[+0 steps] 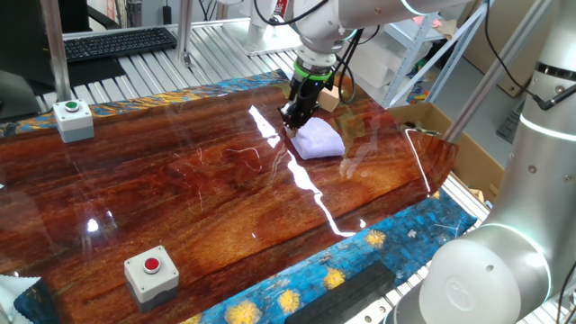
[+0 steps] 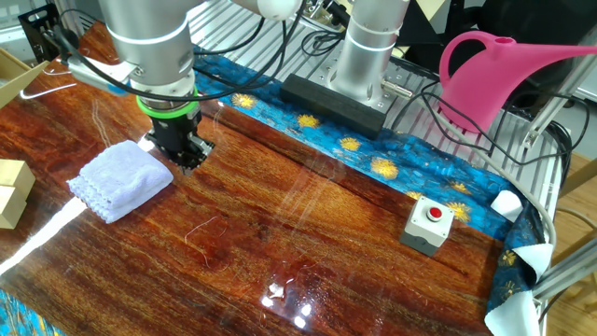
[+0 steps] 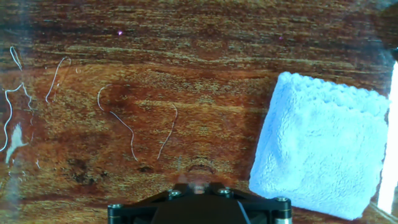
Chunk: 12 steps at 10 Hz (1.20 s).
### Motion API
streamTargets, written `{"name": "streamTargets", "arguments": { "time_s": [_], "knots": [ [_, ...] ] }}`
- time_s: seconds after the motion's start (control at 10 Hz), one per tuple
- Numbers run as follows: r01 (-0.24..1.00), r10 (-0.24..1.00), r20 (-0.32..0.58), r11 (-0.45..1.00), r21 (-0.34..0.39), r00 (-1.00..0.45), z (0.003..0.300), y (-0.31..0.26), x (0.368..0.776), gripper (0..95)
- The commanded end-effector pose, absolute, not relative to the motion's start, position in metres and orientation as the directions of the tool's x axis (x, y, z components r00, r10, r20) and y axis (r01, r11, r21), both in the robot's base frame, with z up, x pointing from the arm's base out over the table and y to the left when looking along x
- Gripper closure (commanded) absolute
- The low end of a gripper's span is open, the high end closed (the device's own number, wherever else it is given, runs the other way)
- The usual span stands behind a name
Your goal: Clean the table with a cloth
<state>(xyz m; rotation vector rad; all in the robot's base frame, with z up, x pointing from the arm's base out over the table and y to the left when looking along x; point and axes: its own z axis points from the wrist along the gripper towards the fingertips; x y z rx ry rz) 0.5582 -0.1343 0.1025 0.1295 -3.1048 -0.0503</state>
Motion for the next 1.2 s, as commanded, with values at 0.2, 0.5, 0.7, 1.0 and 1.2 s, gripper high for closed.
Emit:
{"name": "streamTargets", "arguments": {
  "time_s": [0.2, 0.5, 0.7, 1.0, 1.2],
  "knots": [
    [-0.025, -0.026, 0.028, 0.999, 0.025, -0.999, 0.1029, -0.1351, 0.5586, 95.0],
    [0.042, 0.041, 0.021, 0.999, 0.025, -0.999, 0.1029, -0.1351, 0.5586, 95.0],
    [0.089, 0.088, 0.024, 0.995, 0.038, -0.996, 0.1029, -0.1351, 0.5586, 95.0],
    [0.135, 0.133, 0.043, 0.99, 0.049, -0.99, 0.1029, -0.1351, 0.5586, 95.0],
    [0.158, 0.155, 0.054, 0.986, 0.048, -0.986, 0.1029, -0.1351, 0.5586, 95.0]
  ]
}}
